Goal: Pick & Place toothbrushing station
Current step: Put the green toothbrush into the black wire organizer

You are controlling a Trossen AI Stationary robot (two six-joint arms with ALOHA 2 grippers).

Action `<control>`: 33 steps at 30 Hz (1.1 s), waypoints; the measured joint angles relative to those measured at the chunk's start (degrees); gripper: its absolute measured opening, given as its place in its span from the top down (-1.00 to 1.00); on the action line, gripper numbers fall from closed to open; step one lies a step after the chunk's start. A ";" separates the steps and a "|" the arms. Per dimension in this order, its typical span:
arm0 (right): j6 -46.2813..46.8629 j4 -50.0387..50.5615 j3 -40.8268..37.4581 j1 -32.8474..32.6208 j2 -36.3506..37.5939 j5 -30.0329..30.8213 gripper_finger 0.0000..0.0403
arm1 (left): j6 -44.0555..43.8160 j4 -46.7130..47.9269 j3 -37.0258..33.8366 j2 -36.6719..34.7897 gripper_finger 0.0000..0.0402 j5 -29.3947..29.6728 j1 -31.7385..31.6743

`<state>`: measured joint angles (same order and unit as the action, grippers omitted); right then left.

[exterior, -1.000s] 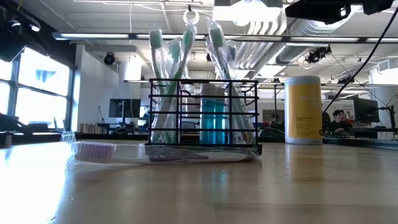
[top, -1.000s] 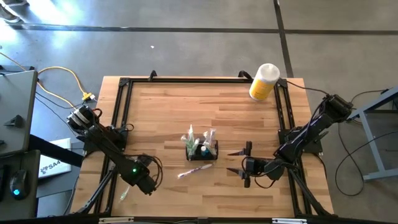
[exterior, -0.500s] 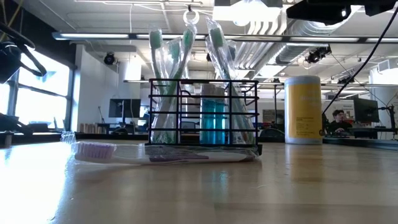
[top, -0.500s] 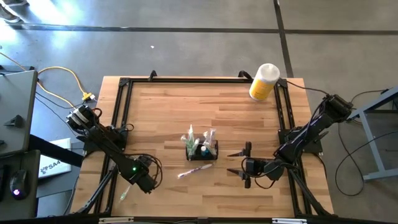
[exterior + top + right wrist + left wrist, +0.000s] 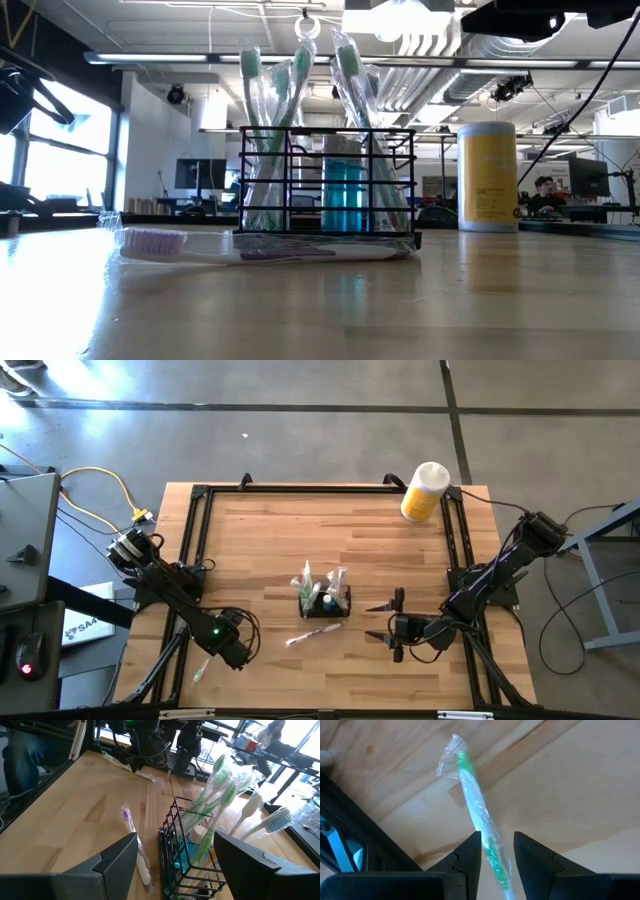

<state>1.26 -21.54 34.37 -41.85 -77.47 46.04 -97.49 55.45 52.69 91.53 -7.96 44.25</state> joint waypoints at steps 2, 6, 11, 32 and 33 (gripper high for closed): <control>0.00 0.00 0.00 0.00 0.00 0.00 -0.26 | 0.00 -0.25 0.00 0.00 0.46 0.02 0.00; 0.02 0.02 0.00 0.00 0.00 -0.16 -0.26 | -0.09 -0.26 0.00 0.00 0.46 1.28 0.00; 0.04 0.04 0.00 0.00 0.00 -1.58 -0.26 | -0.26 0.01 0.00 0.00 0.46 1.30 0.00; 0.07 0.37 0.00 0.00 0.00 -1.49 -0.26 | -2.17 -10.79 -9.05 -0.29 0.46 -0.33 0.00; 0.07 0.37 0.00 0.00 0.00 -1.49 -0.26 | -2.06 -10.53 -9.05 -0.26 0.46 -0.05 0.00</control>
<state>1.32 -21.17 34.37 -41.85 -77.47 44.56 -99.55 44.92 43.64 91.26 -8.01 44.25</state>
